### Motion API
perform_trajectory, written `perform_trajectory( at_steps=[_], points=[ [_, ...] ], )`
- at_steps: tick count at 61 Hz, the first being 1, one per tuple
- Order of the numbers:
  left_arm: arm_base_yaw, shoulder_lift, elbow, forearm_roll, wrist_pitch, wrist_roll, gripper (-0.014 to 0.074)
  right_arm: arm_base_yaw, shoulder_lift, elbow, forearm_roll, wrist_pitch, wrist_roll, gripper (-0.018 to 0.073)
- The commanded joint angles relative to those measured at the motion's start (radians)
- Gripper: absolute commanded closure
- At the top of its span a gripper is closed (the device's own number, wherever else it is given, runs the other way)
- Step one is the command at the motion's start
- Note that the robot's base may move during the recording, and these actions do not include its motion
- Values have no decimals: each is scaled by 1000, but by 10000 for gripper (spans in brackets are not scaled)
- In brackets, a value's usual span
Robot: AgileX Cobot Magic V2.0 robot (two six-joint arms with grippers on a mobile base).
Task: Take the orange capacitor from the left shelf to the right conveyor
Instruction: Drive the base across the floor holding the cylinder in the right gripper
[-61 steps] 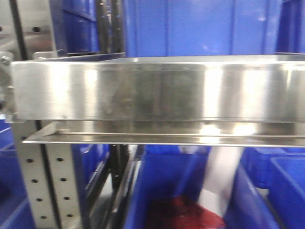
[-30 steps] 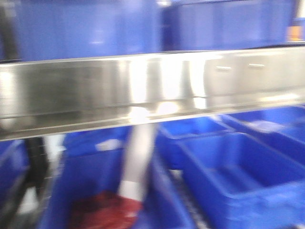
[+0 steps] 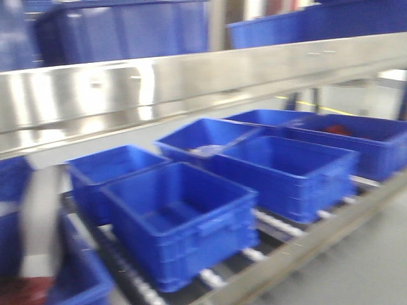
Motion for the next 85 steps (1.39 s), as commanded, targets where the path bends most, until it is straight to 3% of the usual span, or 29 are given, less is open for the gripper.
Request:
perform_trajectory(
  at_steps=[1,85],
  points=[
    [0,-12,-4,-2,-91,-2,723,-6,8,-29,0,-102,-3,473],
    [0,-12,-4,-2,-91,-2,723,-6,8,-29,0,-102,-3,473]
  ],
)
